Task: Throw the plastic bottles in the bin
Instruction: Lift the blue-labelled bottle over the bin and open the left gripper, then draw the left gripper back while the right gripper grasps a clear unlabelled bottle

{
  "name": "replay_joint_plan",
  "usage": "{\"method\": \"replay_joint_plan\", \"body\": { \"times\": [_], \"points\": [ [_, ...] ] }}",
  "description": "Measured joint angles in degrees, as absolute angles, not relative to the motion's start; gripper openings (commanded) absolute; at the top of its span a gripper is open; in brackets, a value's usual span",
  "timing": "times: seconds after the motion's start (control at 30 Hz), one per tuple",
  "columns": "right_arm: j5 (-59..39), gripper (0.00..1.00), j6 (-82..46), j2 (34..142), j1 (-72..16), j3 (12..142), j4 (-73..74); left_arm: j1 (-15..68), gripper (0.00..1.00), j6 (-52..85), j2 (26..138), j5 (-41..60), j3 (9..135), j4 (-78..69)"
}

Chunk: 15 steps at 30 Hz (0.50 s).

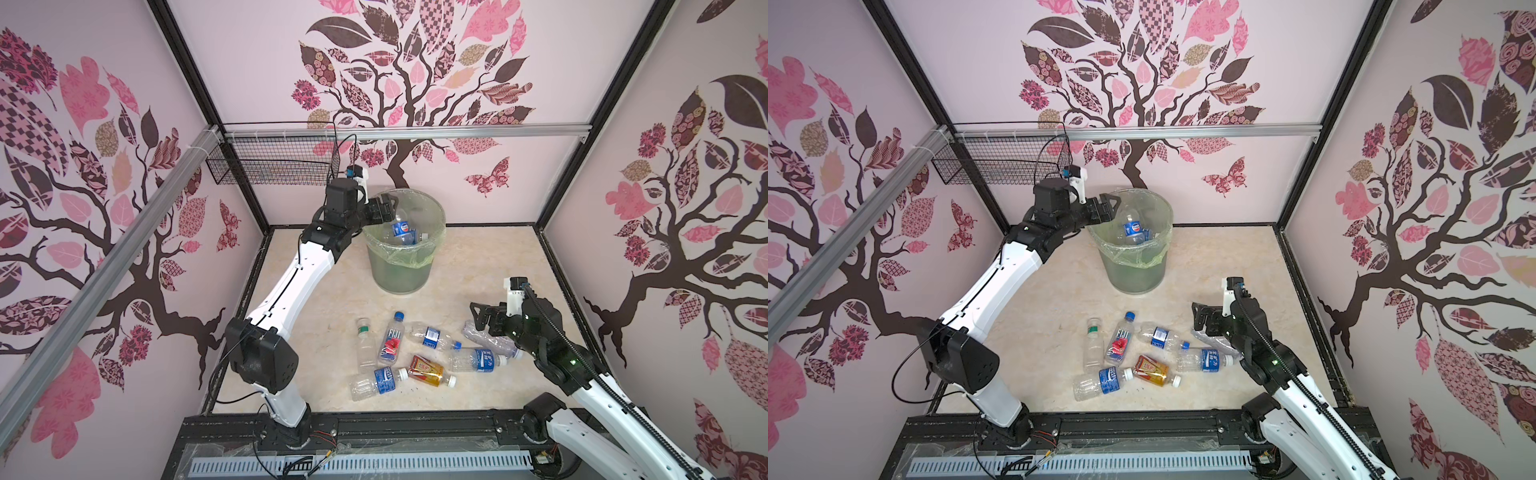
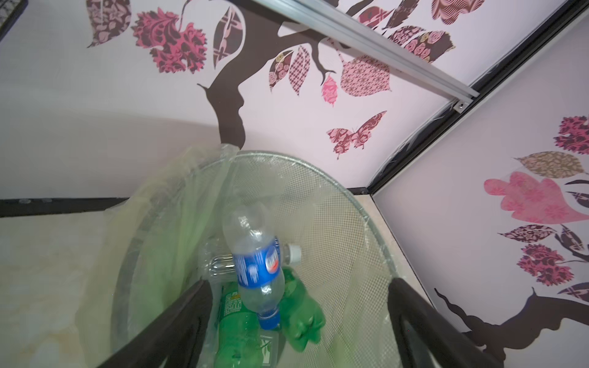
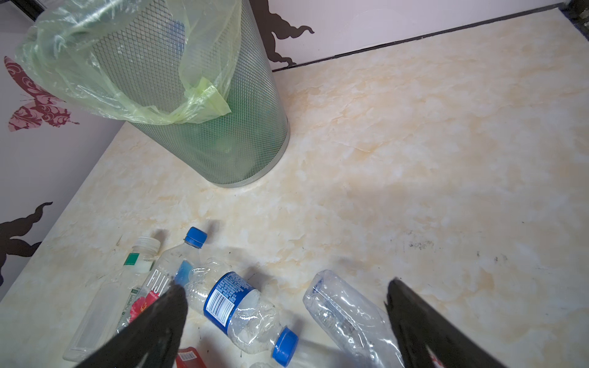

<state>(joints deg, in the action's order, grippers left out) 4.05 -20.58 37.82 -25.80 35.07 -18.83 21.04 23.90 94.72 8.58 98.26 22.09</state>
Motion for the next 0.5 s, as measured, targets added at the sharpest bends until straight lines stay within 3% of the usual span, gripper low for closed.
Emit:
{"method": "replay_joint_plan", "body": {
  "times": [0.5],
  "points": [
    [5.43,1.00,-6.94,57.25,-25.80,51.31,-29.74,14.98,0.91,17.06,51.94,4.89,63.59,30.50]
  ]
}}
